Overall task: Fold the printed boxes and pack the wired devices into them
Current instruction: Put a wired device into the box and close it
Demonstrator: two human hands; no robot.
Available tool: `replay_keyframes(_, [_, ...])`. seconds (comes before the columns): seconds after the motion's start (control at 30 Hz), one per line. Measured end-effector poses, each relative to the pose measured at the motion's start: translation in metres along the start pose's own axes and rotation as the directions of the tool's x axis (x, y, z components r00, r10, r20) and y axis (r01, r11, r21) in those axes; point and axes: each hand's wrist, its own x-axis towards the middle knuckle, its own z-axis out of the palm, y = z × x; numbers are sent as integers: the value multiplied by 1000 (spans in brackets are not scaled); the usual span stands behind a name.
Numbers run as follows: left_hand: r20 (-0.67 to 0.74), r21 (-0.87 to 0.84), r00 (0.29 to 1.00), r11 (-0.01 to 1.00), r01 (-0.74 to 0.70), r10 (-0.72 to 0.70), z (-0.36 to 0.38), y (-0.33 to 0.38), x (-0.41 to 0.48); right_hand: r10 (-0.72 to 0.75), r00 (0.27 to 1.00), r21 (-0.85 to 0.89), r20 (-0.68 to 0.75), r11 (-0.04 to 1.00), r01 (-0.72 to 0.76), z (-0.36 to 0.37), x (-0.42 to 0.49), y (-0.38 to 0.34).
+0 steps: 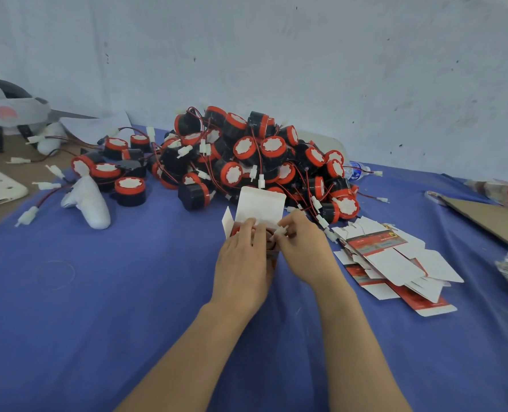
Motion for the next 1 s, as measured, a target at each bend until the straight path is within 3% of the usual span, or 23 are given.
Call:
replay_keyframes(0.27, [-4, -24, 998, 998, -55, 55, -1, 0, 0, 19, 1000, -9, -13, 1000, -19, 0, 2, 2])
replay_keyframes(0.47, [25, -47, 999, 998, -39, 40, -2, 2, -3, 182, 972, 197, -151, 969, -151, 13, 6, 4])
replay_keyframes(0.6, [-16, -61, 999, 997, -52, 51, -2, 1, -4, 231, 947, 310, -225, 938, -155, 18, 6, 6])
replay_keyframes(0.73, [-18, -40, 994, 993, -108, 108, -2, 1, -2, 205, 940, 284, -273, 951, -125, 22, 4, 3])
replay_keyframes(1.0, [5, -82, 1000, 996, -29, 29, -2, 3, -6, 185, 952, 225, -244, 966, -130, 26, 6, 4])
